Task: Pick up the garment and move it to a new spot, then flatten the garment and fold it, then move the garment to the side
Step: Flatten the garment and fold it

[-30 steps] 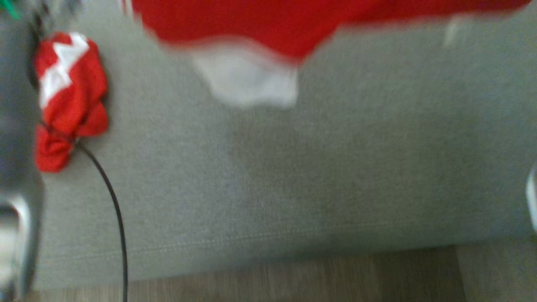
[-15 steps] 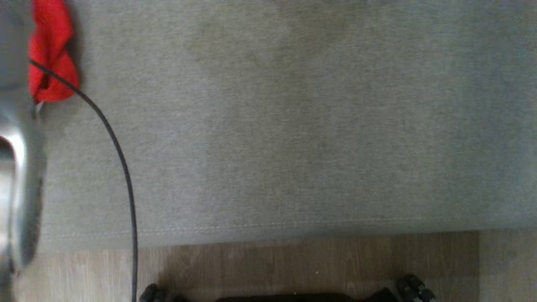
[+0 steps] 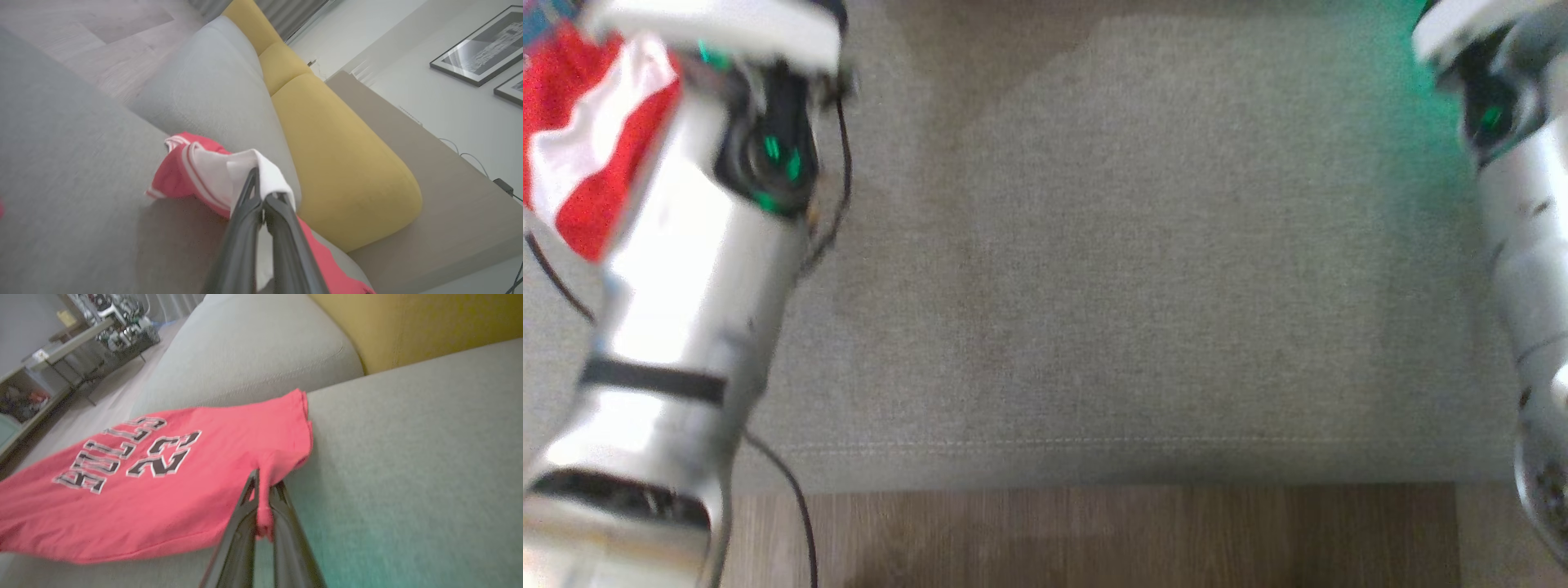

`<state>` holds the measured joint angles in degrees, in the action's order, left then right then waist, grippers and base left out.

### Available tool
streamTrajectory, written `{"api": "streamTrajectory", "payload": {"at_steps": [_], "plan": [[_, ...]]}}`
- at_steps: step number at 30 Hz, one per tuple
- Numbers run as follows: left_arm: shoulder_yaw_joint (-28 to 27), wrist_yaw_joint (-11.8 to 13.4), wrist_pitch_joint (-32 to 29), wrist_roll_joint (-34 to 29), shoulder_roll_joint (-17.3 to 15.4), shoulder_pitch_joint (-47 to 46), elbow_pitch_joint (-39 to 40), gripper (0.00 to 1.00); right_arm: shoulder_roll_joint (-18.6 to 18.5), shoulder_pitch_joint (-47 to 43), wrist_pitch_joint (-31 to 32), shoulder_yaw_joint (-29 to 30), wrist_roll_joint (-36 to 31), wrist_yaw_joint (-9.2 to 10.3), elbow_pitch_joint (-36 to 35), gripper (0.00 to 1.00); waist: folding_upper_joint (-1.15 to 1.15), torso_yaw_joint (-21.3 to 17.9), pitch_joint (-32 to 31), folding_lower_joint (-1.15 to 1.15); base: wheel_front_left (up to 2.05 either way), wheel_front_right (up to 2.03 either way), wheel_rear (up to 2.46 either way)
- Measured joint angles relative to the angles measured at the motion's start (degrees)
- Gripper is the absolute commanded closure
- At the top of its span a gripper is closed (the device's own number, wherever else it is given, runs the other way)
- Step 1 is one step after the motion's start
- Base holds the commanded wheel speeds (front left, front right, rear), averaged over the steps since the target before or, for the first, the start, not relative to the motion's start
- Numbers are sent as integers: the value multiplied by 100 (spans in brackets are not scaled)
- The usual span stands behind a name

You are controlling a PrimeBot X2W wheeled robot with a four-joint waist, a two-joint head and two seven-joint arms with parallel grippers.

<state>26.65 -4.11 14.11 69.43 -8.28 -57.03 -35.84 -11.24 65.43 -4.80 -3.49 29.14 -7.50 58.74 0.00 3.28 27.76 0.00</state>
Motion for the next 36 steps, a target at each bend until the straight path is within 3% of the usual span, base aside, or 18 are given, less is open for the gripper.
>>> {"api": "streamTrajectory", "payload": {"at_steps": [7, 17, 27, 36], "plan": [[347, -98, -99, -73, -327, 1126, -145, 100, -171, -728, 434, -889, 197, 0, 190, 100, 0, -27, -694, 0, 0, 0, 0], [1167, -170, -398, -689, -891, 2180, -58, 100, -513, -1310, 876, -1780, 450, 0, 369, 100, 0, -72, -1450, 0, 0, 0, 0], [1659, -247, -943, -793, -1397, 2900, 651, 100, -905, -1856, 1655, -2542, 870, 0, 244, 100, 0, -94, -1901, -1, 0, 0, 0], [1914, -279, -1809, -431, -2034, 3480, 1628, 100, -1441, -2328, 2764, -3285, 1627, 0, -490, 100, 0, -177, -2209, -1, 0, 0, 0]]}}
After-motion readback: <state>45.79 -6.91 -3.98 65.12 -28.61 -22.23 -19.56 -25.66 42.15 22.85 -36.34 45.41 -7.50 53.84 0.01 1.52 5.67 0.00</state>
